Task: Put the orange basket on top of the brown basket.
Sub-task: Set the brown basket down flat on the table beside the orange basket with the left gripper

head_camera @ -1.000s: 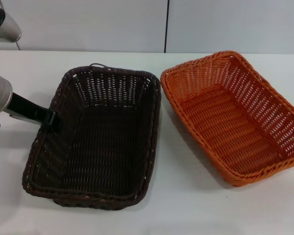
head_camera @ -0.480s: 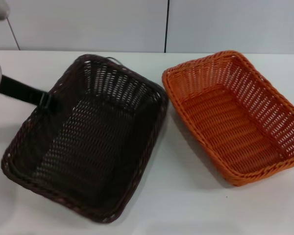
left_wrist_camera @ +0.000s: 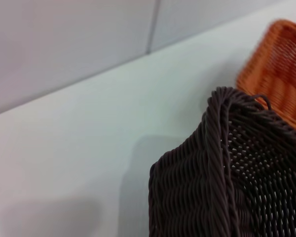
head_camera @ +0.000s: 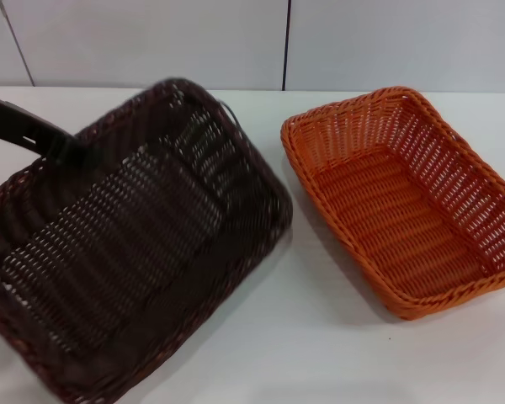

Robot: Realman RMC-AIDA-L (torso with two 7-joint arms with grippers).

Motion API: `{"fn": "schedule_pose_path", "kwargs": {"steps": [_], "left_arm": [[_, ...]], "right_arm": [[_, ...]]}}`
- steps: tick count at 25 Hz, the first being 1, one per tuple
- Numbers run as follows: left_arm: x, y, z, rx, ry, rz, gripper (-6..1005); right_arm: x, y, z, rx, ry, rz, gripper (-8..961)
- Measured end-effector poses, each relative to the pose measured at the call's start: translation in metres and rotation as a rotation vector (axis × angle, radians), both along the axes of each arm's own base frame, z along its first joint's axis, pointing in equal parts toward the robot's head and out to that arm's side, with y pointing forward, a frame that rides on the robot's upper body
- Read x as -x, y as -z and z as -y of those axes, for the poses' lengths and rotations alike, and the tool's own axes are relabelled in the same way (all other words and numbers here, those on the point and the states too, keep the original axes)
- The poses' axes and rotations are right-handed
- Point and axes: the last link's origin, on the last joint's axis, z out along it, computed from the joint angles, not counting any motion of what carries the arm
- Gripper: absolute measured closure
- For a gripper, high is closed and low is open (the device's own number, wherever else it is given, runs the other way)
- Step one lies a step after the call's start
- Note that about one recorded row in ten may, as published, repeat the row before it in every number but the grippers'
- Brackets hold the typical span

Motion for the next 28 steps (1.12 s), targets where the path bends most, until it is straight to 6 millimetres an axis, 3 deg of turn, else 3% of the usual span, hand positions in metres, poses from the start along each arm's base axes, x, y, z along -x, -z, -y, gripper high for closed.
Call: {"fn": "schedule_pose_path", "kwargs": {"steps": [3, 7, 9, 12, 14, 17, 19, 28], "left_arm": [[-0.001, 0.000, 0.001, 0.032, 0.018, -0.015, 795], [-0.006, 0.015, -0.003, 0.152, 0.040, -0.029, 791], [-0.012, 0.040, -0.013, 0.242, 0.042, -0.012, 789], [-0.015, 0.054, -0.019, 0.274, 0.033, 0.007, 787], [-0.021, 0.076, -0.030, 0.300, 0.017, 0.038, 785], [-0.024, 0.089, -0.036, 0.309, 0.008, 0.053, 782], [-0.034, 0.108, -0.042, 0.321, 0.009, 0.076, 780], [-0.053, 0.131, -0.043, 0.349, 0.022, 0.102, 772]], "right_arm": [[0.000, -0.001, 0.000, 0.000, 0.001, 0.001, 155], [0.001, -0.001, -0.002, 0.001, -0.001, 0.002, 156], [0.001, 0.000, -0.002, 0.002, -0.002, 0.001, 156], [0.001, 0.000, -0.003, 0.004, -0.003, 0.001, 156], [0.001, 0.000, -0.003, 0.005, -0.002, 0.000, 156], [0.001, 0.001, -0.002, 0.008, 0.002, -0.003, 157], [0.000, 0.002, -0.002, 0.012, 0.007, -0.005, 157], [-0.001, 0.005, -0.005, 0.031, 0.019, -0.011, 158]]}}
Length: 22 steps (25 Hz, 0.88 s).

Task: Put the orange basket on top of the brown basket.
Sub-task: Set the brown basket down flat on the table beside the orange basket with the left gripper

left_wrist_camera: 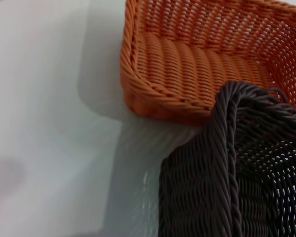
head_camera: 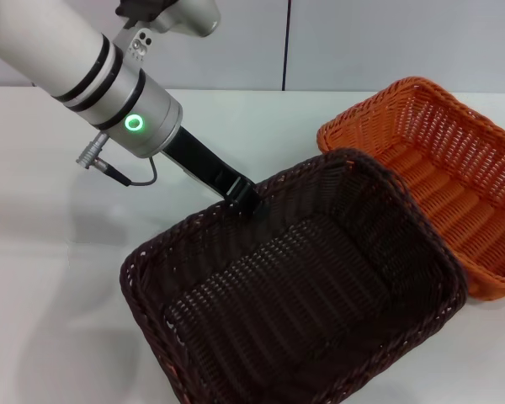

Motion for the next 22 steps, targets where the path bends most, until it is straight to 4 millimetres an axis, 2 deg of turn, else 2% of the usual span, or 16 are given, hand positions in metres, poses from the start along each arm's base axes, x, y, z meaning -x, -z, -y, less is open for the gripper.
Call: {"fn": "schedule_pose_path", "kwargs": {"steps": [9, 11, 12, 16, 18, 22], "left_arm": [[0.004, -0.001, 0.001, -0.005, -0.018, 0.018, 764], [0.006, -0.003, 0.001, -0.015, -0.021, 0.032, 762], [0.009, -0.012, -0.001, -0.058, -0.020, 0.068, 761], [0.011, -0.018, -0.002, -0.088, -0.012, 0.088, 472], [0.014, -0.026, 0.000, -0.128, 0.034, 0.141, 327], [0.019, -0.029, 0.000, -0.158, 0.051, 0.181, 230]], "right_arm": [[-0.003, -0.001, 0.003, -0.004, 0.009, -0.009, 159], [-0.004, 0.000, 0.005, -0.008, 0.007, -0.028, 159], [-0.005, -0.001, 0.006, -0.012, 0.003, -0.049, 159], [-0.004, -0.010, 0.012, 0.005, -0.112, -0.187, 159], [0.000, -0.024, 0.016, 0.028, -0.210, -0.280, 159], [0.011, -0.059, 0.027, 0.103, -0.383, -0.418, 160]]}}
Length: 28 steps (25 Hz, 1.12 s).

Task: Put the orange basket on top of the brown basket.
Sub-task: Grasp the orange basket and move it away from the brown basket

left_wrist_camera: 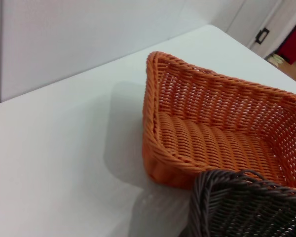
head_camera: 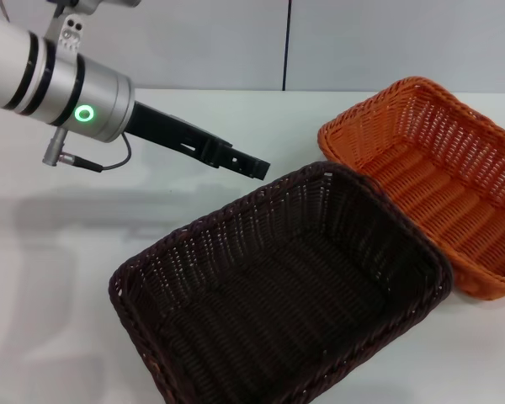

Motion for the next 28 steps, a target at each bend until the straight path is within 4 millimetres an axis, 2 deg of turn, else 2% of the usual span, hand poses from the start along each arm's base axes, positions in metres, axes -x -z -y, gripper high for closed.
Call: {"fn": "schedule_pose_path", "kwargs": {"steps": [2, 6, 8, 11, 18, 22, 28], "left_arm": [[0.007, -0.001, 0.000, -0.023, -0.002, 0.016, 181], [0.011, 0.000, 0.000, -0.033, 0.004, 0.017, 170], [0.013, 0.002, 0.000, -0.037, 0.013, 0.017, 167], [0.014, 0.003, 0.000, -0.041, 0.017, 0.023, 167], [0.020, 0.006, -0.001, -0.067, 0.022, 0.052, 167], [0.022, 0.007, -0.002, -0.075, 0.020, 0.070, 167], [0.023, 0.007, -0.003, -0.081, 0.019, 0.073, 167]], "right_arm": [[0.009, -0.023, 0.004, 0.056, -0.087, -0.056, 160], [0.036, -0.066, 0.003, 0.271, -0.230, -0.113, 160], [0.053, -0.082, -0.003, 0.411, -0.274, -0.099, 161], [0.079, -0.097, -0.016, 0.639, -0.279, -0.048, 161], [0.104, -0.102, -0.045, 0.984, -0.094, 0.037, 162], [0.112, -0.096, -0.056, 1.081, -0.024, 0.080, 162], [0.115, -0.082, -0.067, 1.129, 0.024, 0.089, 162]]}}
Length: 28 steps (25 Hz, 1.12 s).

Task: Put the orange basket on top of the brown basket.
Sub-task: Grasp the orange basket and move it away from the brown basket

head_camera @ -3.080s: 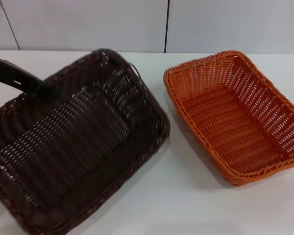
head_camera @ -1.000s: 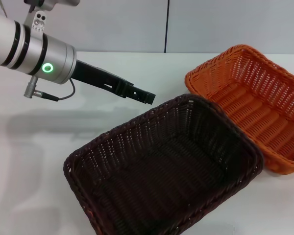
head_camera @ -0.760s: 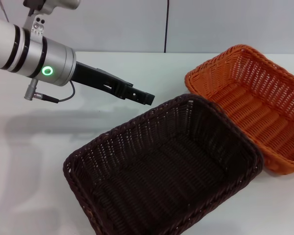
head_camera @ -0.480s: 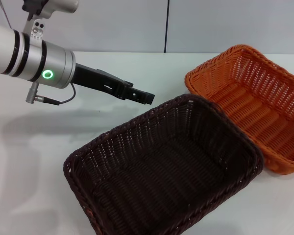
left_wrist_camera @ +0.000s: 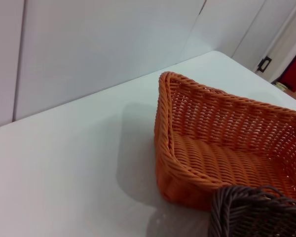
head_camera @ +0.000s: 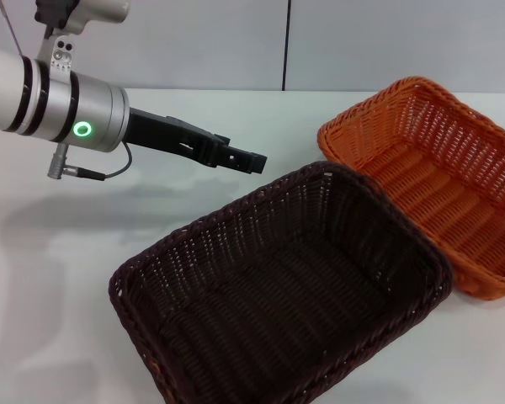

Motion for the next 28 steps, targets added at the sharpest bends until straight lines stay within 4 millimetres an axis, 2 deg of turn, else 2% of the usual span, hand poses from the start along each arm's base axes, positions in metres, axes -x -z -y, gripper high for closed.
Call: {"fn": "schedule_pose_path", "kwargs": {"steps": [4, 11, 21, 28], "left_arm": [[0.002, 0.003, -0.001, -0.004, -0.012, 0.002, 167], [0.001, 0.005, -0.002, -0.011, -0.016, 0.013, 167], [0.008, 0.010, -0.004, -0.028, -0.040, 0.024, 167], [0.008, 0.012, -0.004, -0.033, -0.050, 0.041, 167]], "right_arm": [[-0.002, 0.012, -0.004, 0.060, 0.070, 0.003, 163], [0.001, 0.020, -0.006, 0.115, 0.200, -0.045, 163], [-0.003, 0.023, -0.003, 0.188, 0.260, -0.045, 164], [-0.004, 0.043, -0.005, 0.244, 0.260, 0.006, 165]]}}
